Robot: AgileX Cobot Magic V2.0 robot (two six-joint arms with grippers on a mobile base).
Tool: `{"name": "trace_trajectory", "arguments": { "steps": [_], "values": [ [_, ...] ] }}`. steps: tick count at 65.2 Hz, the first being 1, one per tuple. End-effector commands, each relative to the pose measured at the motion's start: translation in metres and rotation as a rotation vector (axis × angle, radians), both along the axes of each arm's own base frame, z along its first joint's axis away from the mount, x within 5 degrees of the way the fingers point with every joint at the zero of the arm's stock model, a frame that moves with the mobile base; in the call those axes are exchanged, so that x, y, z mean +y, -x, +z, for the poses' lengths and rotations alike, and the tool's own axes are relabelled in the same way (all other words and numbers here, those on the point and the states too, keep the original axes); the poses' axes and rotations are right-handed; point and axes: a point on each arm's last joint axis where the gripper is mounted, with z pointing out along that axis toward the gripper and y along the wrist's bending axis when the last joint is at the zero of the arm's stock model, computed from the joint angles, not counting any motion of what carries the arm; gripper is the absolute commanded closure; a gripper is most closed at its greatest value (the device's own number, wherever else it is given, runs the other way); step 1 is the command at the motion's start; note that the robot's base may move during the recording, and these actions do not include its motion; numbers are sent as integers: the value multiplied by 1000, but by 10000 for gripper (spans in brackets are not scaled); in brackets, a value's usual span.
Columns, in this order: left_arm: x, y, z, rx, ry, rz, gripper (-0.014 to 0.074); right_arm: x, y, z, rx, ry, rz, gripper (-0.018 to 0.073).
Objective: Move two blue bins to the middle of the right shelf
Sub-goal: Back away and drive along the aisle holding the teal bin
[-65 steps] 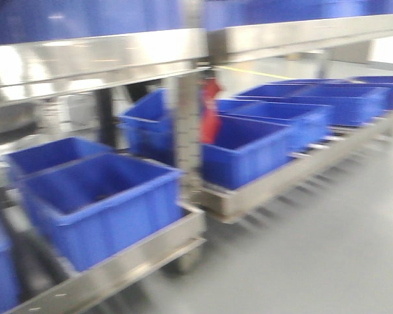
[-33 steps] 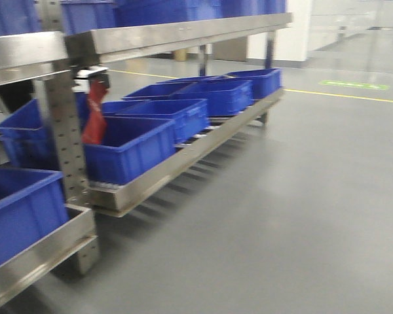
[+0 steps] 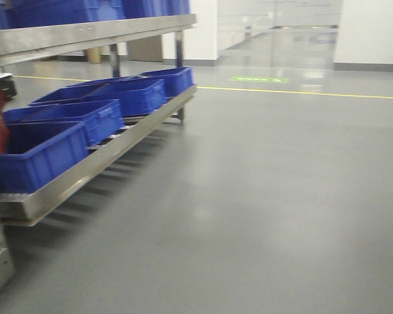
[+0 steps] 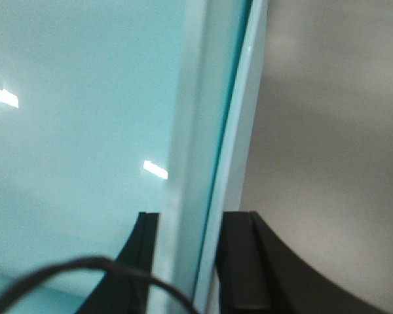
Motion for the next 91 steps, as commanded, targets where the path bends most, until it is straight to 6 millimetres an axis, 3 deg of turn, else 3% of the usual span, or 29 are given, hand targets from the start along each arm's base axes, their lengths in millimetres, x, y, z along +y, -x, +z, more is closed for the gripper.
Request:
{"name": "trace_trajectory", "arguments": {
  "steps": [1, 91],
  "values": [
    [-7, 14, 20, -67, 122, -62, 706, 1, -1, 14, -111, -69, -6, 713],
    [-7, 14, 20, -67, 122, -62, 706, 1, -1, 14, -111, -69, -6, 713]
  ]
}}
